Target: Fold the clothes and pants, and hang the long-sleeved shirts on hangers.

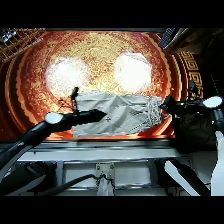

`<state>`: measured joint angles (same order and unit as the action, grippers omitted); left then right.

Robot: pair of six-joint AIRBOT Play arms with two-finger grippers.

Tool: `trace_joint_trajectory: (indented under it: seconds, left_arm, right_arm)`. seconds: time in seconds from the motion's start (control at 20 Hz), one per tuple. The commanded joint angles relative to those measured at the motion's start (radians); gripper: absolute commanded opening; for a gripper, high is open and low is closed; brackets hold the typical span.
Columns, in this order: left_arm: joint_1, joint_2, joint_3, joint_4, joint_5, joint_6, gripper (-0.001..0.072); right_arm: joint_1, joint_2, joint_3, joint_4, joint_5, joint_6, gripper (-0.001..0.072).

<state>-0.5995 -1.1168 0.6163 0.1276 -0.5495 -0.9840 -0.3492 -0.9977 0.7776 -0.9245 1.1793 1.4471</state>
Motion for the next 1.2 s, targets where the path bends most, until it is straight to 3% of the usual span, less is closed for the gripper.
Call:
trace_joint_trajectory:
  seconds: [0.0, 0.1, 0.3, 0.5, 1.15]
  left_arm:
    - [-0.125, -0.227, 0.173, -0.137, 0.042, 0.079, 0.0058]
    - [-0.140, -0.333, 0.251, -0.140, 0.041, 0.056, 0.0009]
    - [-0.148, -0.459, 0.274, -0.144, 0.014, -0.053, 0.0009]
    - [-0.190, -0.533, 0.292, -0.221, 0.048, -0.048, 0.0009]
    - [-0.279, -0.671, 0.417, -0.234, 0.053, -0.053, 0.0008]
  right_arm:
    - [0.001, 0.009, 0.087, -0.043, 0.061, 0.064, 0.0014]
    - [0.001, 0.009, 0.121, -0.055, 0.069, 0.080, 0.0014]
    - [0.001, 0.010, 0.185, -0.054, 0.083, 0.089, 0.0014]
    - [0.001, 0.039, 0.228, -0.055, 0.120, 0.136, 0.0014]
    - [0.001, 0.118, 0.375, -0.040, 0.228, 0.211, 0.0014]
